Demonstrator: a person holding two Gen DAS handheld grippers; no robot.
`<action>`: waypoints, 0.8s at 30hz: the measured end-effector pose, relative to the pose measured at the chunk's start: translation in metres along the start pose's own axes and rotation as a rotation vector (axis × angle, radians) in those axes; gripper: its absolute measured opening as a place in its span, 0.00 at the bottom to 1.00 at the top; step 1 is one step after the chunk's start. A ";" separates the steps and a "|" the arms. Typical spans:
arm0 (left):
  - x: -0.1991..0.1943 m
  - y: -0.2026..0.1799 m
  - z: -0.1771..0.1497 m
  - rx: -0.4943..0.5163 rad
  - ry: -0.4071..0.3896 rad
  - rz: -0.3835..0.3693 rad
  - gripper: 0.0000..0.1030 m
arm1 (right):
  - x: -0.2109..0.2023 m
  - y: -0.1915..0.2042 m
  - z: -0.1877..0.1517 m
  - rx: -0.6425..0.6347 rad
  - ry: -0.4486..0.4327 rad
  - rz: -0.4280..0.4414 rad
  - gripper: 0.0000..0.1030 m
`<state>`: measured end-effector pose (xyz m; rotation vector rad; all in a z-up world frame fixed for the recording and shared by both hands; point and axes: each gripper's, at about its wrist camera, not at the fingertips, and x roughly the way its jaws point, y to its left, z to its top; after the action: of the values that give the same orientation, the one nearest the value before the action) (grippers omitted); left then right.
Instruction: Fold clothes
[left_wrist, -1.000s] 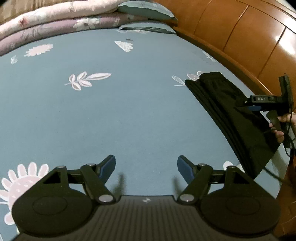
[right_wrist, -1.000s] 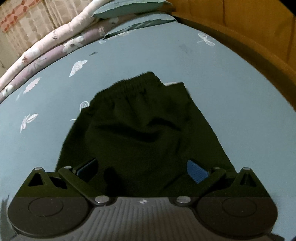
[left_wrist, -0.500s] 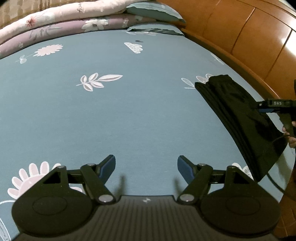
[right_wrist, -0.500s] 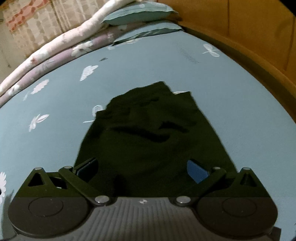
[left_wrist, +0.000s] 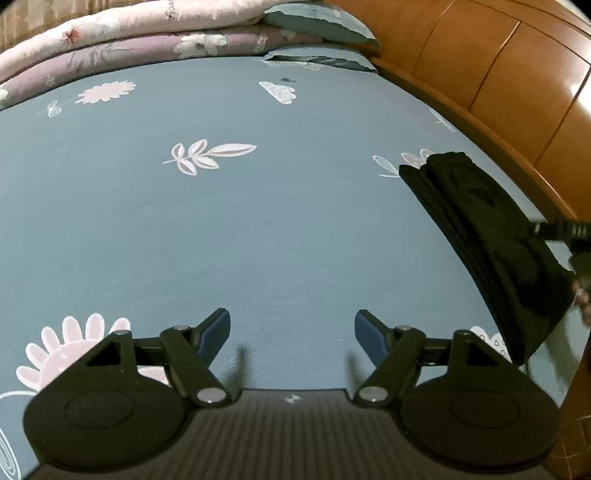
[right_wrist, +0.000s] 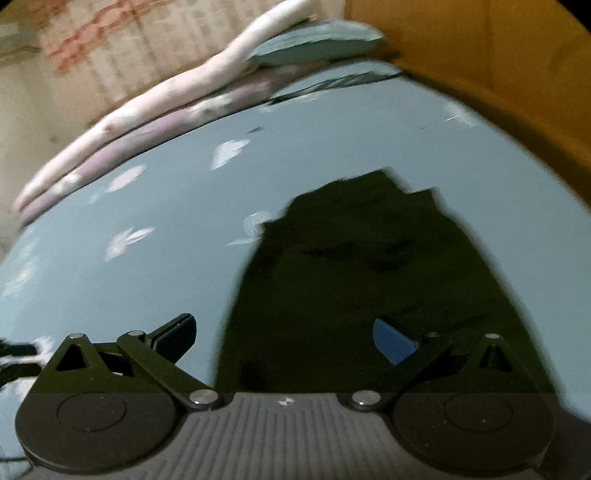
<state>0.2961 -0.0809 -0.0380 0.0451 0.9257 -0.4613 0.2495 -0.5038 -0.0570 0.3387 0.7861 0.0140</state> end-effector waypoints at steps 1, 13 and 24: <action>0.001 0.000 0.000 0.000 0.002 -0.004 0.73 | 0.007 0.003 -0.005 -0.013 0.014 -0.004 1.00; 0.011 -0.009 0.005 0.031 0.007 -0.070 0.72 | -0.053 -0.022 -0.034 0.151 -0.096 -0.068 0.99; 0.038 -0.085 0.022 0.222 0.021 -0.241 0.69 | -0.130 -0.127 -0.128 0.647 -0.247 -0.138 0.65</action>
<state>0.2982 -0.1768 -0.0405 0.1414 0.9011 -0.7873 0.0542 -0.6043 -0.0900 0.8800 0.5496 -0.4131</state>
